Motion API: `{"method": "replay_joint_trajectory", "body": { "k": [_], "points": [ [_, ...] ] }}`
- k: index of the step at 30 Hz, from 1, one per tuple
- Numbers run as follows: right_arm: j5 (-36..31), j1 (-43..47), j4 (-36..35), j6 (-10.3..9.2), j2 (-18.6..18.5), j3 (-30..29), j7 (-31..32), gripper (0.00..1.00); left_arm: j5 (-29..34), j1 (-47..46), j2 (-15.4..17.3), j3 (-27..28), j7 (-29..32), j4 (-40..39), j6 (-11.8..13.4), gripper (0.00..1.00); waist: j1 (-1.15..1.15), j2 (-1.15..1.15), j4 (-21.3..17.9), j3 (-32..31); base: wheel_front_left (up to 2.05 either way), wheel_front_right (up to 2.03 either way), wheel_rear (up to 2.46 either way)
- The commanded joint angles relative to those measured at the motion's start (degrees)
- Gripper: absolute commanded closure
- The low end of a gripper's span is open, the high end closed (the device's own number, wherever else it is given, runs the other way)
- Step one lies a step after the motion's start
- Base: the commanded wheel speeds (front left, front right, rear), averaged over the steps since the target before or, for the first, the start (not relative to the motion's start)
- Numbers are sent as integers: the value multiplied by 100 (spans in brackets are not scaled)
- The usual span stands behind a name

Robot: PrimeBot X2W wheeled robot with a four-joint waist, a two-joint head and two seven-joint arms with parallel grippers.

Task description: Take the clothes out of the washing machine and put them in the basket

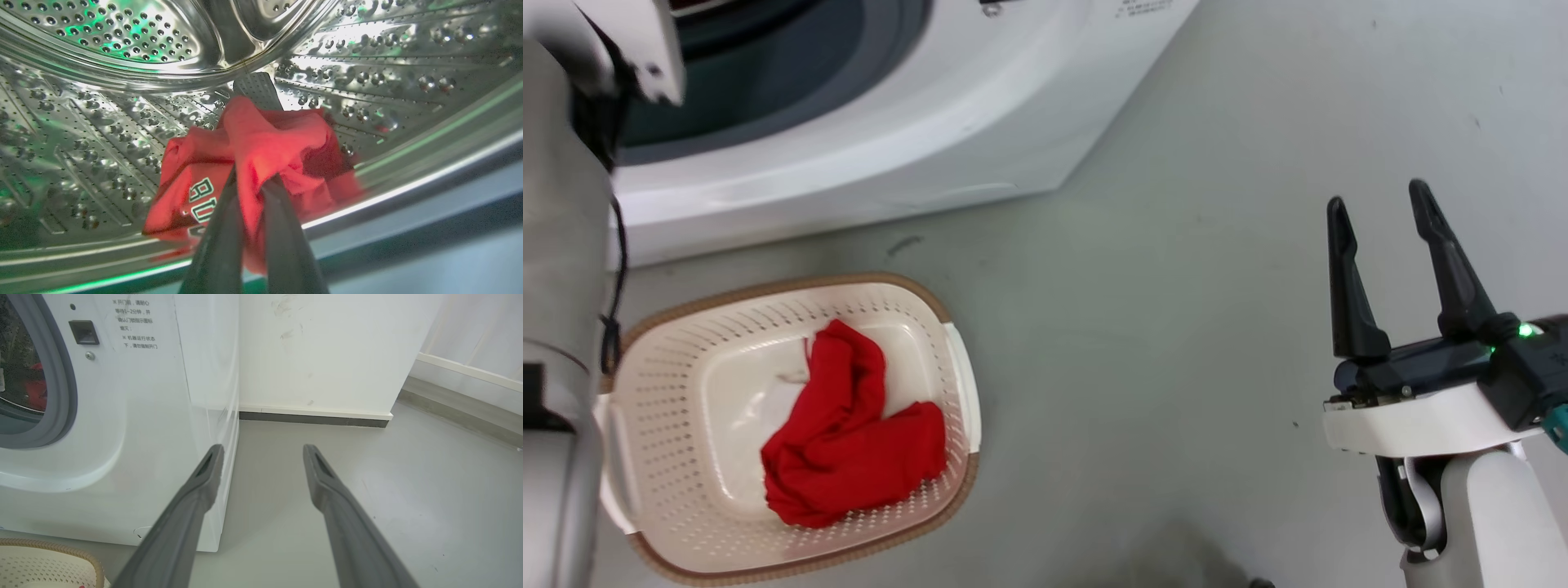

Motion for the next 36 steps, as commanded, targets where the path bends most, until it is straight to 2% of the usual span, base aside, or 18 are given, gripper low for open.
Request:
{"method": "replay_joint_trajectory", "body": {
  "k": [1, 8, 11, 16, 26, 36],
  "points": [
    [-39, 76, 24, -4, 0, -12, -14, 0, -24, 124, -41, -27, -89, -6, -13, 100, 0, 0, 261, -344, 0, 0, 0],
    [-243, 384, 105, -5, 0, -89, -14, 0, -205, 1057, -339, -182, -926, -194, -32, 100, 0, 0, 620, -987, 0, 0, 0],
    [-318, 524, 149, -4, 1, -108, -14, 0, -301, 1470, -453, -277, -1072, -459, -32, 100, 0, 0, 763, -1247, 0, 0, 0],
    [-423, 759, 215, -4, 0, -146, -14, 0, -402, 2056, -436, -341, -1148, -1178, -33, 100, 0, 0, 976, -1660, 0, 0, 0],
    [-496, 1115, 289, -4, 2, -121, -14, 0, -413, 3104, -221, -257, -1126, -3252, 186, 100, 0, 0, 1236, -2329, 0, 0, 0],
    [-470, 1321, 304, -4, 1, -131, -14, 0, -481, 3974, 157, -158, -492, -5743, 659, 100, 0, 0, 1272, -2561, 0, 0, 0]
  ]
}}
